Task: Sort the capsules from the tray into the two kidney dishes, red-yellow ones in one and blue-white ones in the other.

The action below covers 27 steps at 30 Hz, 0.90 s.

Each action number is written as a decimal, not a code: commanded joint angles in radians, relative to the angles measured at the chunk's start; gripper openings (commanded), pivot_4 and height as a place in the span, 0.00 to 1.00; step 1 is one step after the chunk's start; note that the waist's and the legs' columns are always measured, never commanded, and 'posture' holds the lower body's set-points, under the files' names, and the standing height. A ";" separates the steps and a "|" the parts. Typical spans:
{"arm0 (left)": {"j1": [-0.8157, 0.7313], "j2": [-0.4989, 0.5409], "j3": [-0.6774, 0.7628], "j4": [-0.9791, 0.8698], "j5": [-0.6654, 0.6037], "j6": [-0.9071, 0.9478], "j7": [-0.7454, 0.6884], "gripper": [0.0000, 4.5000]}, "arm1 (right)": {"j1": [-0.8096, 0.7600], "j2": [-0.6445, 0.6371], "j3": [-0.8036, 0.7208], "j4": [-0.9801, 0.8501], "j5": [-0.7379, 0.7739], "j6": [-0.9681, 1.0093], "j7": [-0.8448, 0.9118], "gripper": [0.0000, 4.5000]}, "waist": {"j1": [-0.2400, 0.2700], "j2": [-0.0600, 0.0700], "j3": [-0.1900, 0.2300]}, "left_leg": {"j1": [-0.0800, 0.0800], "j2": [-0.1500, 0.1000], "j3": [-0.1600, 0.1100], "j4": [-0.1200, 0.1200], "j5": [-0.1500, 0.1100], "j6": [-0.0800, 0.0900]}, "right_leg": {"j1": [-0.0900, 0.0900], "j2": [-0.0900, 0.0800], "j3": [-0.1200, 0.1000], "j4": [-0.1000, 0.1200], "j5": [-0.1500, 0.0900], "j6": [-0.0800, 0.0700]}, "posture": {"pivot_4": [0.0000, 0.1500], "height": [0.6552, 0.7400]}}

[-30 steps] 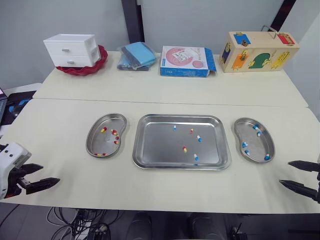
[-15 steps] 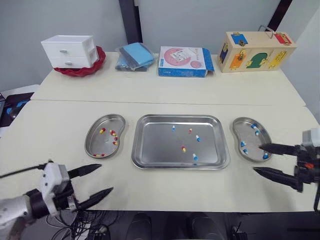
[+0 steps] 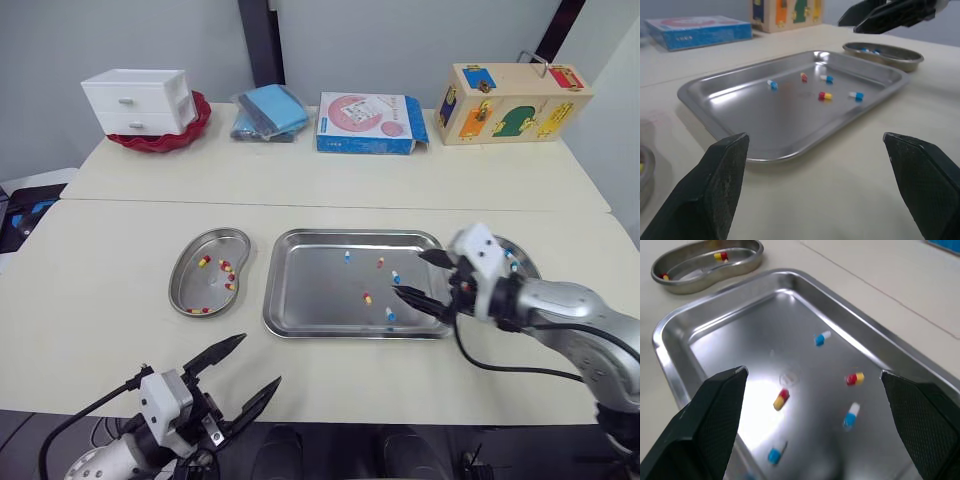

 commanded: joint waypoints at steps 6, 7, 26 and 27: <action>0.019 -0.003 -0.017 -0.022 -0.020 -0.051 0.096 0.99 | -0.141 0.185 0.159 0.173 -0.167 0.048 -0.139 1.00 | 0.007 0.000 0.000 | -0.005 -0.001 0.000 0.001 0.000 0.000 | -0.005 -0.001 -0.001 0.001 0.000 0.000 | 1.00 1.00; 0.020 0.001 -0.016 -0.009 -0.031 -0.067 0.084 0.99 | -0.154 0.209 0.167 0.192 -0.177 0.057 -0.149 1.00 | 0.007 0.000 0.000 | -0.005 -0.001 0.000 0.000 0.000 0.000 | -0.006 -0.001 0.000 0.002 0.000 0.000 | 1.00 1.00; 0.032 0.030 -0.031 0.004 -0.086 -0.156 0.107 0.99 | -0.276 0.459 0.244 0.489 -0.367 0.056 -0.214 1.00 | -0.017 0.001 0.000 | -0.009 0.000 0.000 -0.001 0.000 0.000 | -0.013 0.000 0.000 0.004 0.000 -0.001 | 1.00 1.00; 0.029 0.034 -0.032 -0.002 -0.085 -0.149 0.115 0.99 | -0.279 0.463 0.252 0.498 -0.377 0.050 -0.210 1.00 | -0.018 0.001 0.000 | -0.008 0.000 0.001 -0.001 0.000 0.000 | -0.013 0.000 0.000 0.004 0.000 -0.001 | 1.00 1.00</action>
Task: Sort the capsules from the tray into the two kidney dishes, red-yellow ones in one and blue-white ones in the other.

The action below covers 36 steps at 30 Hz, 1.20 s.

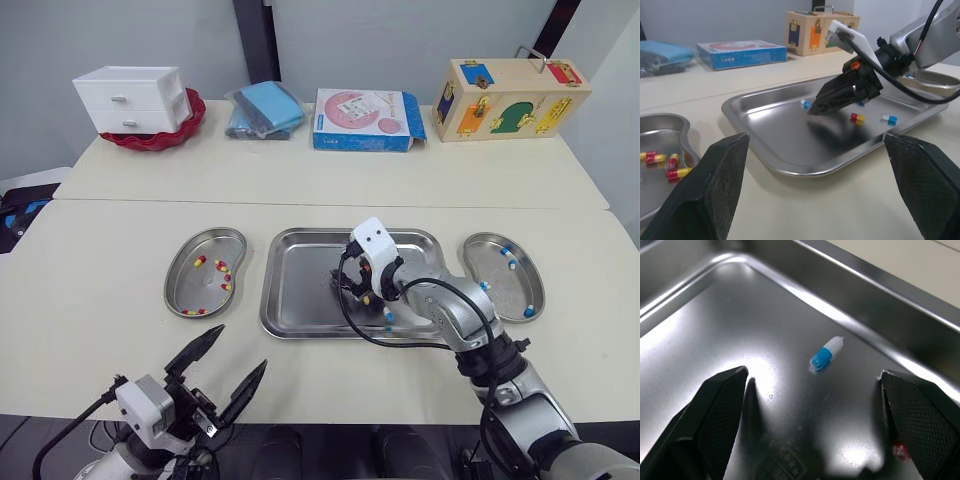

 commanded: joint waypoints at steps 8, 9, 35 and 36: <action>-0.008 0.043 -0.007 -0.077 -0.008 0.040 0.065 0.99 | -0.033 0.050 0.039 0.059 -0.082 -0.060 0.025 1.00 | -0.001 0.000 0.000 | 0.000 0.000 0.000 0.000 0.000 0.000 | 0.000 0.000 0.000 0.000 0.000 0.000 | 1.00 1.00; -0.008 0.045 -0.007 -0.078 -0.009 0.041 0.067 0.99 | -0.034 0.053 0.039 0.064 -0.089 -0.063 0.027 1.00 | -0.001 0.000 0.000 | 0.000 0.000 0.000 0.000 0.000 0.000 | 0.000 0.000 0.000 0.000 0.000 0.000 | 1.00 1.00; 0.006 0.093 -0.006 -0.018 -0.032 -0.035 -0.028 1.00 | 0.022 -0.046 -0.033 -0.169 -0.077 -0.165 0.225 0.00 | 0.001 0.001 0.000 | -0.001 0.000 0.000 0.000 0.000 0.000 | -0.001 0.000 0.000 0.000 0.000 0.000 | 1.00 1.00; 0.004 0.099 -0.008 -0.015 -0.036 -0.042 -0.044 1.00 | 0.040 -0.076 -0.062 -0.213 -0.056 -0.166 0.249 0.00 | 0.004 0.001 0.000 | -0.001 0.000 0.000 0.000 0.000 0.000 | -0.001 0.000 0.000 0.000 0.000 0.000 | 1.00 1.00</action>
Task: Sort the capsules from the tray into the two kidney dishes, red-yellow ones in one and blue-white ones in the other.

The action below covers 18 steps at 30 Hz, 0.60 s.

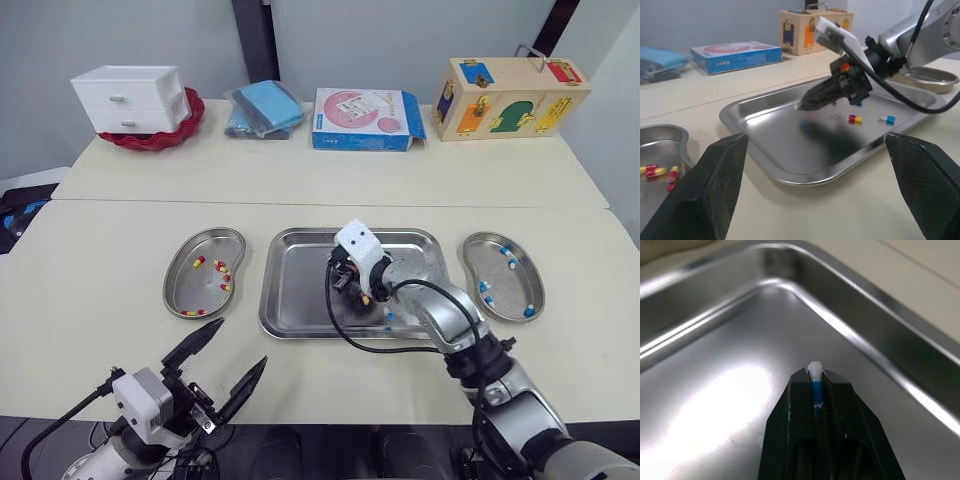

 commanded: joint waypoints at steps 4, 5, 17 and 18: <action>-0.014 0.043 -0.027 0.021 -0.046 -0.084 -0.136 1.00 | 0.125 -0.208 -0.241 -0.311 0.159 -0.014 0.175 0.00 | 0.009 0.000 0.000 | 0.000 0.000 0.000 0.000 0.000 0.000 | 0.001 0.000 0.000 -0.002 0.000 0.000 | 1.00 1.00; -0.017 0.046 -0.036 0.027 -0.050 -0.097 -0.159 1.00 | 0.148 -0.241 -0.273 -0.338 0.181 -0.012 0.197 0.00 | 0.010 0.000 0.000 | 0.000 -0.001 0.000 0.000 0.000 0.000 | 0.001 -0.001 0.000 -0.002 0.000 0.000 | 1.00 1.00; -0.145 0.069 -0.139 0.159 -0.128 -0.157 -0.381 1.00 | 0.551 -0.614 -0.779 -0.332 0.273 -0.071 0.352 0.00 | 0.006 0.001 0.001 | 0.002 -0.001 0.001 0.000 0.000 0.000 | 0.004 0.000 0.001 -0.002 0.000 0.000 | 1.00 1.00; -0.148 0.069 -0.140 0.165 -0.132 -0.158 -0.389 1.00 | 0.563 -0.618 -0.791 -0.322 0.272 -0.081 0.350 0.00 | 0.004 0.001 0.000 | 0.002 -0.001 0.001 0.000 0.000 0.000 | 0.004 0.000 0.001 -0.002 0.000 0.000 | 1.00 1.00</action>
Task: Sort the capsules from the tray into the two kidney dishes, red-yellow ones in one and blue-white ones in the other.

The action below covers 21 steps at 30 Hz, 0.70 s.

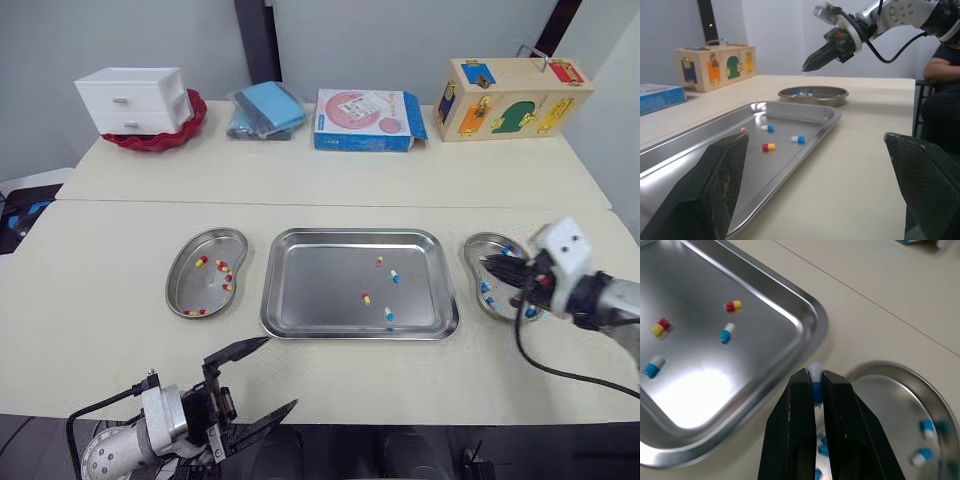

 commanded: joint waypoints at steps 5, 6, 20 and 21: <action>-0.015 0.001 0.001 0.043 -0.039 -0.032 -0.062 1.00 | 0.057 -0.011 -0.076 0.064 -0.018 -0.078 -0.036 0.00 | -0.004 0.000 0.000 | 0.000 0.000 0.000 0.000 0.000 0.000 | 0.001 0.000 0.000 0.000 0.000 0.000 | 1.00 1.00; -0.016 0.001 0.003 0.048 -0.042 -0.034 -0.067 1.00 | 0.064 -0.009 -0.070 0.072 -0.023 -0.087 -0.040 0.00 | -0.003 0.000 0.000 | 0.000 0.000 0.000 0.001 0.000 0.000 | 0.001 0.000 0.000 0.000 0.000 0.000 | 1.00 1.00; -0.004 -0.004 0.020 0.091 -0.054 -0.065 -0.086 1.00 | 0.077 -0.010 -0.062 0.123 -0.007 -0.130 -0.038 0.74 | -0.001 0.000 0.000 | 0.001 0.000 0.000 0.001 0.000 0.000 | 0.002 0.000 0.000 0.000 0.000 0.000 | 1.00 1.00; -0.005 -0.005 0.023 0.095 -0.054 -0.066 -0.082 1.00 | 0.080 -0.010 -0.066 0.120 -0.003 -0.132 -0.034 0.82 | -0.001 0.000 0.000 | 0.001 0.000 0.000 0.001 0.000 0.000 | 0.002 0.000 0.000 0.000 0.000 0.000 | 1.00 1.00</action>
